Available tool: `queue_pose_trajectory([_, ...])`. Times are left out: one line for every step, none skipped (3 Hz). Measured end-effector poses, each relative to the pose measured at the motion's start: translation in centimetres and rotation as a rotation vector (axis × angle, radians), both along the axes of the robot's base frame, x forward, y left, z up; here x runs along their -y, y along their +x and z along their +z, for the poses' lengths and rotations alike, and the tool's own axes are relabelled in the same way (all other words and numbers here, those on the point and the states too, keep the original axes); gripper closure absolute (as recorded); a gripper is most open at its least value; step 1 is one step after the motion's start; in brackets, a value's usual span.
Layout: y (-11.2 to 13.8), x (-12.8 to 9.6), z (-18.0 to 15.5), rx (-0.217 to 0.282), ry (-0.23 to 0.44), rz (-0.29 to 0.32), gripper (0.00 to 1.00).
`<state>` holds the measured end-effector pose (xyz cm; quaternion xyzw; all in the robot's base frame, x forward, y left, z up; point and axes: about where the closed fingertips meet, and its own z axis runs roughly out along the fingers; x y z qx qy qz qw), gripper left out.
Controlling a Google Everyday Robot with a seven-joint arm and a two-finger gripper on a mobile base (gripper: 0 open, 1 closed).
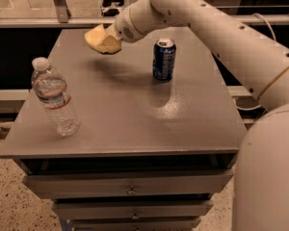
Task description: Pick sponge
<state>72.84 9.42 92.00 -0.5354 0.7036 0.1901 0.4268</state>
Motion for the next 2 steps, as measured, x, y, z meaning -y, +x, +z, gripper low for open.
queue_pose_trajectory([-1.48, 1.25, 4.0, 0.056, 0.094, 0.026, 1.0])
queue_pose_trajectory([-1.69, 1.4, 4.22, 0.058, 0.104, 0.031, 1.0])
